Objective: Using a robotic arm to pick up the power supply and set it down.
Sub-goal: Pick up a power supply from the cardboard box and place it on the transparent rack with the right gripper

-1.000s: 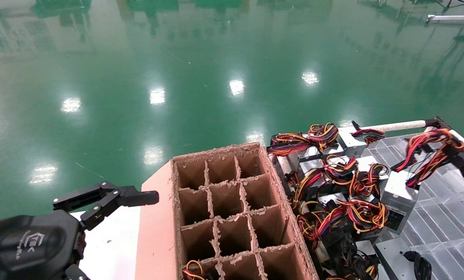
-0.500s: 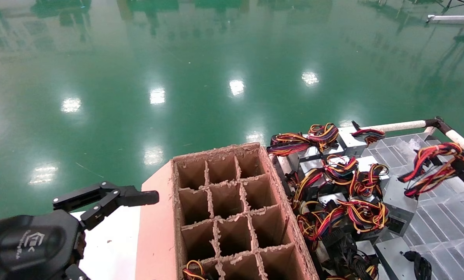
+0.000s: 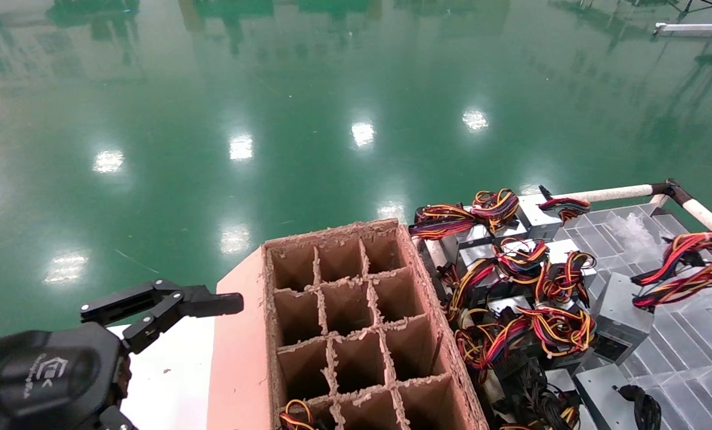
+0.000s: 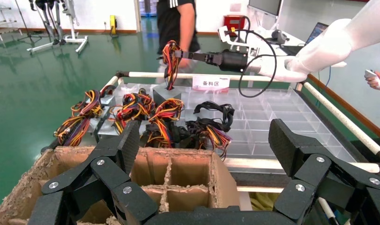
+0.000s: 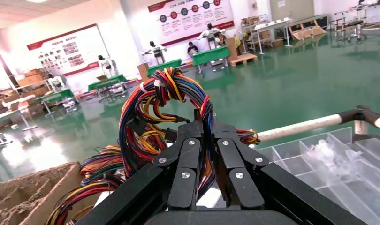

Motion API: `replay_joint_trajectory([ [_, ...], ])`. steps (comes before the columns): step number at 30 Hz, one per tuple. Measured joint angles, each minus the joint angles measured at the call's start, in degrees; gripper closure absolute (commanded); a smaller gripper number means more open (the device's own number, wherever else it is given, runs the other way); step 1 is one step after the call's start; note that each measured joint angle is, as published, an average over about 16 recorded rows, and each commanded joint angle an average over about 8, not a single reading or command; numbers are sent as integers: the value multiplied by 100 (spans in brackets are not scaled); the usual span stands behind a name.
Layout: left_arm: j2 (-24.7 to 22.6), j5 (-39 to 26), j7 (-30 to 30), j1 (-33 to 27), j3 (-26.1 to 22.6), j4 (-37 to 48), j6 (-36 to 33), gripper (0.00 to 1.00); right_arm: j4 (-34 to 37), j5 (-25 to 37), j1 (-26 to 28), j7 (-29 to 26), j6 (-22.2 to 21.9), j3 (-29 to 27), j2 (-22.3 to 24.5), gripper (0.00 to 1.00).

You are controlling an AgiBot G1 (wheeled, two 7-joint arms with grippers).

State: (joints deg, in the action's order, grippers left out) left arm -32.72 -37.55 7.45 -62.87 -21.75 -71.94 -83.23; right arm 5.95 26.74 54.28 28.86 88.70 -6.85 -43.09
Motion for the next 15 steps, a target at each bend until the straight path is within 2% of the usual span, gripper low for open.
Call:
replay_joint_trajectory([
  [15,0,0,0,0,0,0,0,0,-235,-261,-568,-91,85,-193,-57,100],
])
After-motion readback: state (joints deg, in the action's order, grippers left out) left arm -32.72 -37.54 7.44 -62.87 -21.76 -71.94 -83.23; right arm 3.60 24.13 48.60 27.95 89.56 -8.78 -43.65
